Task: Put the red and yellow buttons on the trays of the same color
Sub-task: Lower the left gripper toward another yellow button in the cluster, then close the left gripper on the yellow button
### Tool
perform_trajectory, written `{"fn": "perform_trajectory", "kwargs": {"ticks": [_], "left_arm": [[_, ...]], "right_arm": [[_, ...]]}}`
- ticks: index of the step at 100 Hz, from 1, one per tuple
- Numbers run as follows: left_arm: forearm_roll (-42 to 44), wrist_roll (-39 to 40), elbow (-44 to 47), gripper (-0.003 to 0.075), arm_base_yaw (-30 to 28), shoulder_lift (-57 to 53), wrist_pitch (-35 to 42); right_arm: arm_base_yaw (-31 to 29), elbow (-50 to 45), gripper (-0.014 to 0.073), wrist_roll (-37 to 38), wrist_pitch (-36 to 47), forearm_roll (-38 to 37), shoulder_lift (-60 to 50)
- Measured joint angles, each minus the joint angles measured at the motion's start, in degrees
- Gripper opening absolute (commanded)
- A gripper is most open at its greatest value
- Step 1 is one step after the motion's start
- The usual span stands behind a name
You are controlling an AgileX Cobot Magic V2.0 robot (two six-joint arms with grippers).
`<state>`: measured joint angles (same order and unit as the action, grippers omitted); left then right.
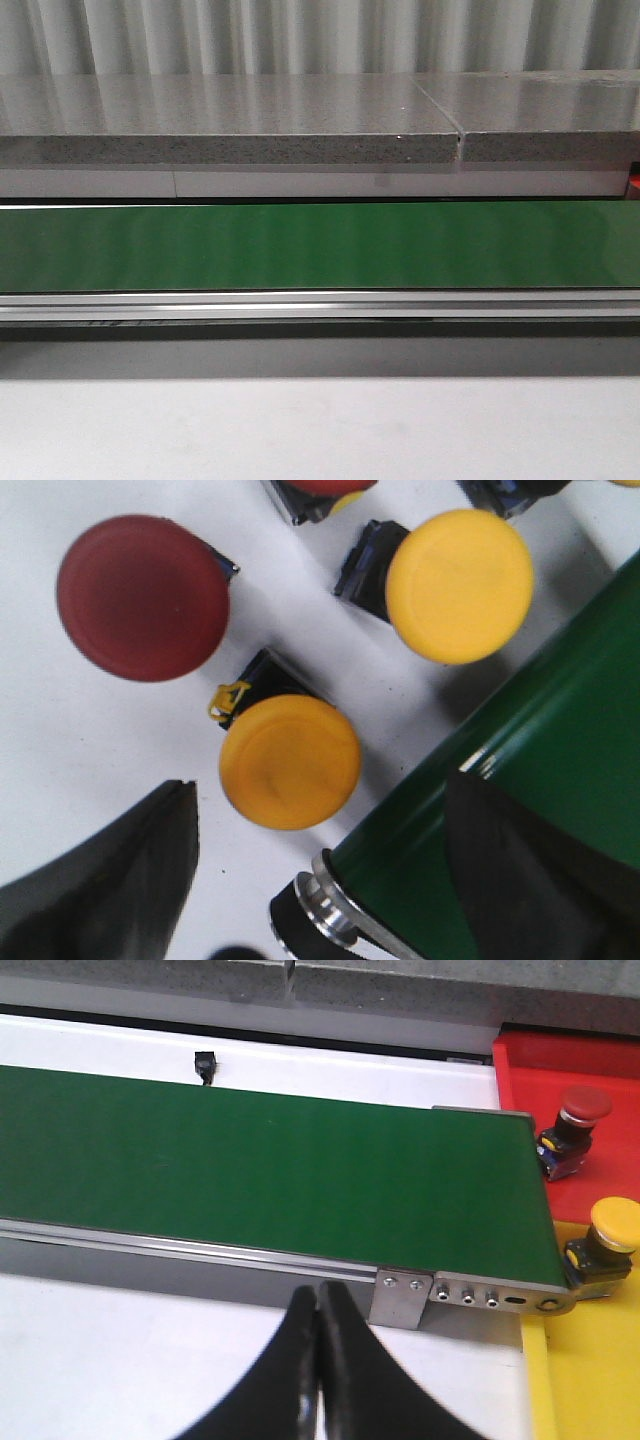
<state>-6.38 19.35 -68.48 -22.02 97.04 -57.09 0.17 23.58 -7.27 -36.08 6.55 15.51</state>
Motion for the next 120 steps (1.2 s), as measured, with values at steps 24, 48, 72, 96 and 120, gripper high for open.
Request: {"fn": "perform_trajectory", "kwargs": {"ticks": [24,48,72,96,120], "left_arm": [[0.21,0.47,-3.35,0.0492,0.0,3.49,-4.66],[2.05,1.36,-3.35,0.0492,0.0,3.73,-4.89],[2.77,1.49,-3.56,0.0492,0.0,5.2,-5.05],[2.87,1.52,-3.65,0.0442,0.0,5.78,-4.83],[2.87,1.52,-3.65,0.0272,0.0,5.78,-4.72]], "right_arm": [[0.0,0.0,-0.0068,0.0,0.0,0.0,-0.05],[0.0,0.0,-0.0068,0.0,0.0,0.0,-0.05],[0.0,0.0,-0.0068,0.0,0.0,0.0,-0.05],[0.0,0.0,-0.0068,0.0,0.0,0.0,-0.05],[0.0,0.0,-0.0068,0.0,0.0,0.0,-0.05]]}}
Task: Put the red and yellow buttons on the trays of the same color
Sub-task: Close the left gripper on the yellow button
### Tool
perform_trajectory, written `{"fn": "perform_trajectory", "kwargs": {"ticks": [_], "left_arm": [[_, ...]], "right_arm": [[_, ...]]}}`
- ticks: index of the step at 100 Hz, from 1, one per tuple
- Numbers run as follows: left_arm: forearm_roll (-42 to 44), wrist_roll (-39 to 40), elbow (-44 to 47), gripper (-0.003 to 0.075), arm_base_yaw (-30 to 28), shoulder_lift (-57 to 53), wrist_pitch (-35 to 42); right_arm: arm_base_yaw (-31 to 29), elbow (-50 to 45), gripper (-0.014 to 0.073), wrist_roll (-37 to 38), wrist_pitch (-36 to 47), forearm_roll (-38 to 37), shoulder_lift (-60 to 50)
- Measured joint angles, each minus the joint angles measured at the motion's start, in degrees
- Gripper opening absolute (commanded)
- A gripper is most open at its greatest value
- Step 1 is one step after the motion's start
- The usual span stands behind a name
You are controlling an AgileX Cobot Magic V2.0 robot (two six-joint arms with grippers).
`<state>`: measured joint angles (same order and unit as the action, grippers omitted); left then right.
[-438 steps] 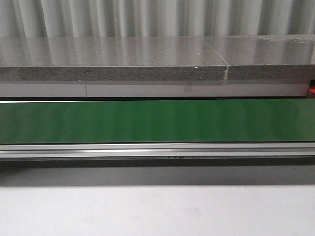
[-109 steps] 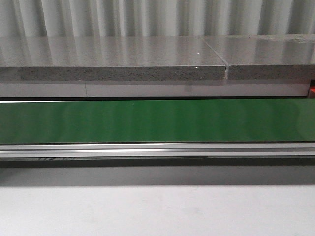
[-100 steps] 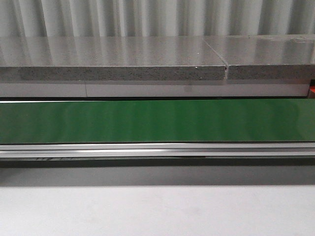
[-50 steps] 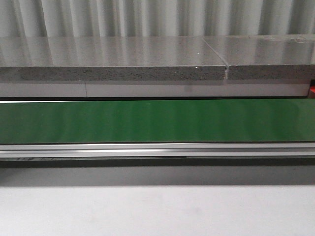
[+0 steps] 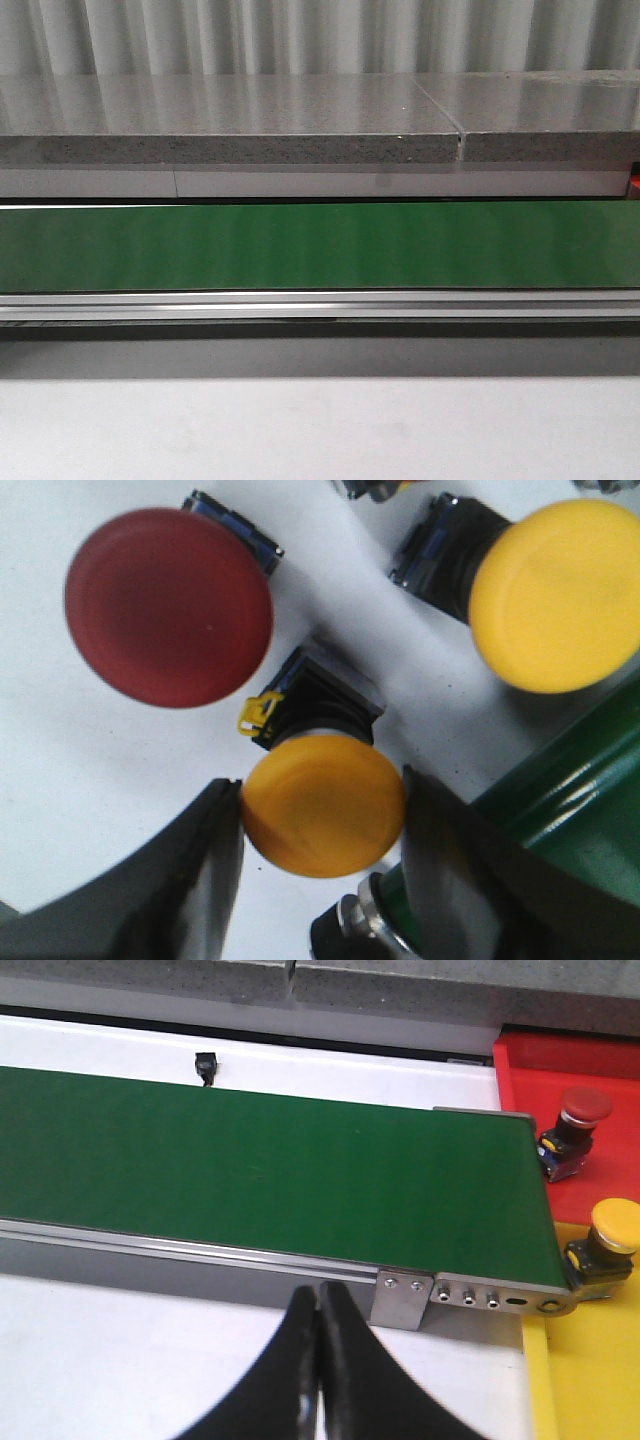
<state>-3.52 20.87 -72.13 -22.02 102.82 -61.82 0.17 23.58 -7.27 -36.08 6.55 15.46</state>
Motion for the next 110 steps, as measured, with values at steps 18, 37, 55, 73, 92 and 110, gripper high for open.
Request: {"fn": "perform_trajectory", "kwargs": {"ticks": [18,37,55,73,92,110], "left_arm": [[0.0,0.0,0.0,0.0258,0.0,0.0,0.17],[0.11,-2.5,0.0,0.0258,0.0,-0.55,0.13],[0.22,-7.24,0.0,0.0258,0.0,-4.08,0.01],[0.81,-10.57,0.0,0.0258,0.0,-7.91,-0.36],[1.06,-12.65,0.0,0.0258,0.39,-11.61,-1.12],[1.41,-13.93,-1.18,0.0258,3.19,-13.23,-3.43]], "right_arm": [[0.0,0.0,-0.0068,0.0,0.0,0.0,0.0],[0.0,0.0,-0.0068,0.0,0.0,0.0,0.0],[0.0,0.0,-0.0068,0.0,0.0,0.0,0.0],[0.0,0.0,-0.0068,0.0,0.0,0.0,0.0],[0.0,0.0,-0.0068,0.0,0.0,0.0,0.0],[0.0,0.0,-0.0068,0.0,0.0,0.0,0.0]]}}
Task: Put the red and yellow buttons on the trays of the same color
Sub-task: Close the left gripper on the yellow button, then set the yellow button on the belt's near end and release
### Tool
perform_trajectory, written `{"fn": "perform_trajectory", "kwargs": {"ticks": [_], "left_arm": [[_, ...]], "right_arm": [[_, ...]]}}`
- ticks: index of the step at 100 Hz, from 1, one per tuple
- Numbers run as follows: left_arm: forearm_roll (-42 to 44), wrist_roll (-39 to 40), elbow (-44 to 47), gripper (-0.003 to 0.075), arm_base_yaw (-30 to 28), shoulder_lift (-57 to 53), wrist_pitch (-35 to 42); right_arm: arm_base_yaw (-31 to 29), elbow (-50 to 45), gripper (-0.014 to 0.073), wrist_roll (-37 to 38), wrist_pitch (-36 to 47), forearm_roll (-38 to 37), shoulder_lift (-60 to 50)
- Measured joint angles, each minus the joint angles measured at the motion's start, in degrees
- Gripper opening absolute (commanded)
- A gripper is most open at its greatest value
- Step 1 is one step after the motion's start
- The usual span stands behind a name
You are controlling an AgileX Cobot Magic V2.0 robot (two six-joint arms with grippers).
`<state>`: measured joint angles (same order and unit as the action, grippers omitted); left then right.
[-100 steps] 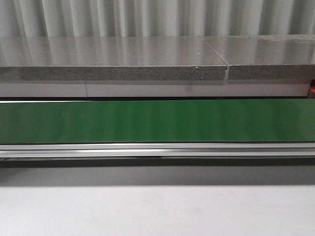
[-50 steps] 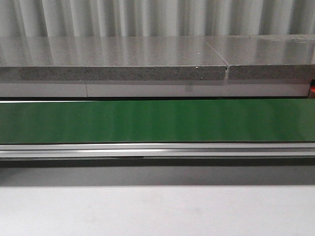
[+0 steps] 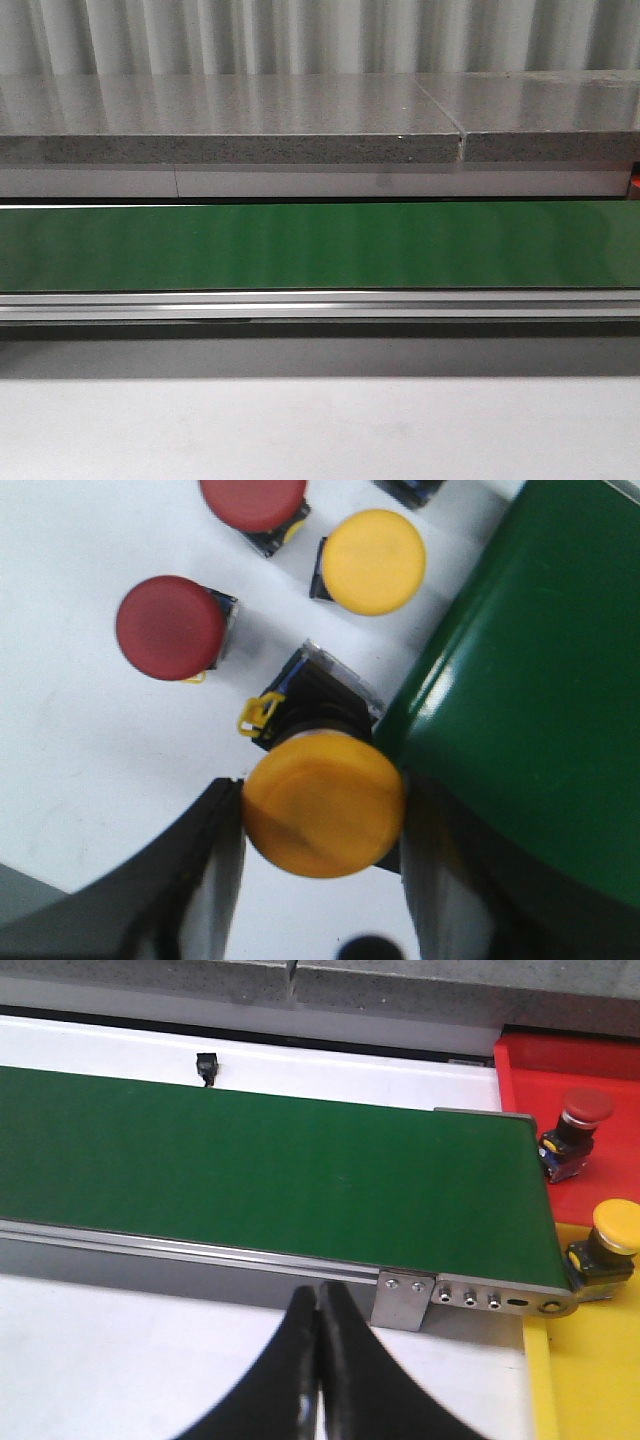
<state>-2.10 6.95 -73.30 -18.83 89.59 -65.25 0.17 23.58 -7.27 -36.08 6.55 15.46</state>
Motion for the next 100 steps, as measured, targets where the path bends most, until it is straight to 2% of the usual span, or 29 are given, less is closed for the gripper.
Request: {"fn": "perform_trajectory", "kwargs": {"ticks": [41,75,80,85,92,93,100], "left_arm": [[0.0,-1.78,-6.99,0.0258,9.44,1.49,-4.97],[0.0,-3.44,-6.99,0.0265,11.56,6.1,-5.2],[0.0,-3.53,-6.99,0.029,11.56,6.23,-5.2],[0.0,-3.67,-7.1,0.0347,11.56,6.23,-5.2],[-0.54,-4.19,-7.45,0.0461,11.56,6.23,-5.2],[-0.7,-4.3,-7.55,0.0496,11.56,6.23,-5.2],[-1.74,-4.53,-7.96,0.0573,11.56,6.23,-5.2]], "right_arm": [[0.0,0.0,-0.0068,0.0,0.0,0.0,0.0],[0.0,0.0,-0.0068,0.0,0.0,0.1,0.0],[0.0,0.0,-0.0068,0.0,0.0,0.1,0.0],[0.0,0.0,-0.0068,0.0,0.0,0.1,0.0],[0.0,0.0,-0.0068,0.0,0.0,0.1,0.0],[0.0,0.0,-0.0068,0.0,0.0,0.1,0.0],[0.0,0.0,-0.0068,0.0,0.0,0.1,0.0]]}}
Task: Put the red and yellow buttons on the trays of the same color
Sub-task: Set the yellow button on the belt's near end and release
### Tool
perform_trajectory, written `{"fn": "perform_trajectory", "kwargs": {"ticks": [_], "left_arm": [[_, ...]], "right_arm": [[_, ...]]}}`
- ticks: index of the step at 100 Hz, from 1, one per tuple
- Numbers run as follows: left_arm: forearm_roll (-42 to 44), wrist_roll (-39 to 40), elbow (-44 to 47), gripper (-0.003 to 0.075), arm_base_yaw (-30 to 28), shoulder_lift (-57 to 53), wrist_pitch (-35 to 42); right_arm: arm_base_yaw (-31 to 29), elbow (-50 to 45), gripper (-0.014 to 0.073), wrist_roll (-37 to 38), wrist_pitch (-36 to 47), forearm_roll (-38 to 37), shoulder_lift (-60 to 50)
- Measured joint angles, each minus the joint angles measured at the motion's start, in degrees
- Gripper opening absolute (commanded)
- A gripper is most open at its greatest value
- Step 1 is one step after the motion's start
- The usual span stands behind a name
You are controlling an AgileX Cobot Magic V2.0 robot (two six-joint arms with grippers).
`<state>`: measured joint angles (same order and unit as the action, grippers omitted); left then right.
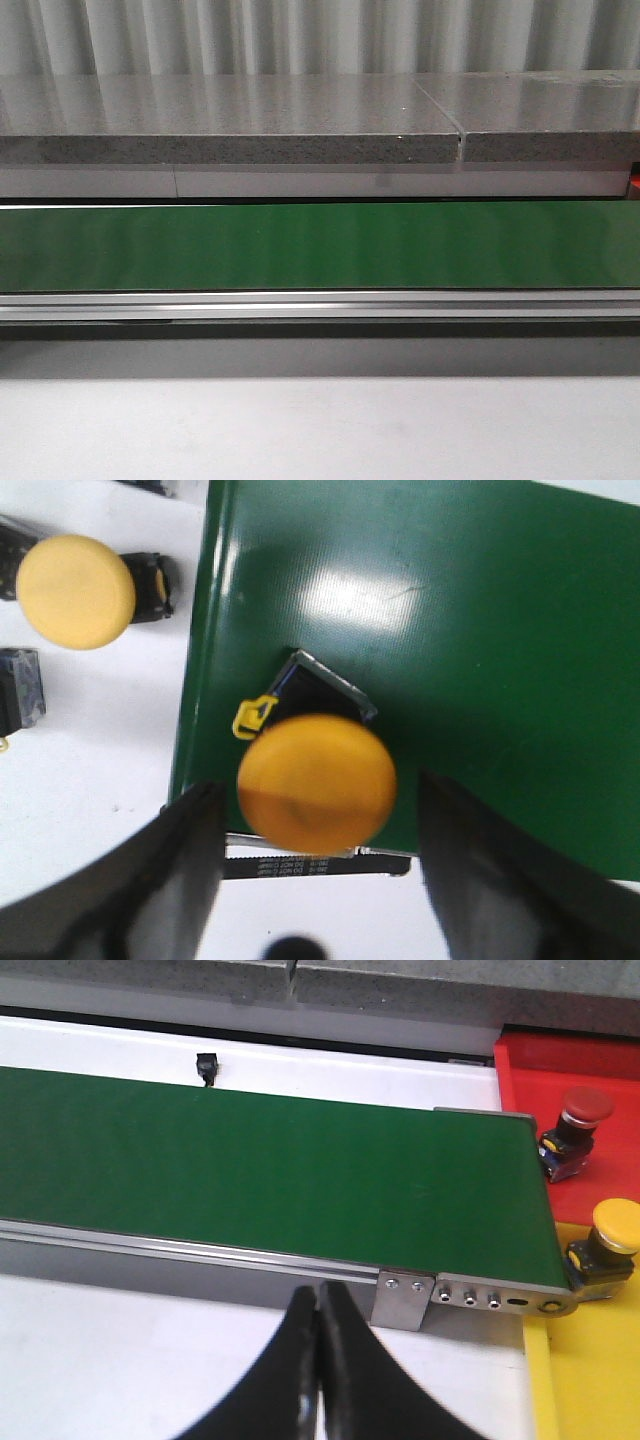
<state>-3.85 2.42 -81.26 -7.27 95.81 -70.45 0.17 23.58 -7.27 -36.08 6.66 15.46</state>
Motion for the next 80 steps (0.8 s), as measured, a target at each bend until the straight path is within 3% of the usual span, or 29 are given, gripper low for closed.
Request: {"fn": "perform_trajectory", "kwargs": {"ticks": [17,52,80], "left_arm": [[-2.98,-0.16,-1.0,0.0594,0.0,0.0,0.44],[-3.07,-0.26,-4.39,0.0564,-0.63,0.0,0.25],[-1.45,-0.26,-4.39,0.0564,-7.81,0.0,-0.02]], "right_arm": [[0.0,0.0,-0.0068,0.0,0.0,0.0,0.0],[0.0,0.0,-0.0068,0.0,0.0,0.0,0.0],[0.0,0.0,-0.0068,0.0,0.0,0.0,0.0]]}}
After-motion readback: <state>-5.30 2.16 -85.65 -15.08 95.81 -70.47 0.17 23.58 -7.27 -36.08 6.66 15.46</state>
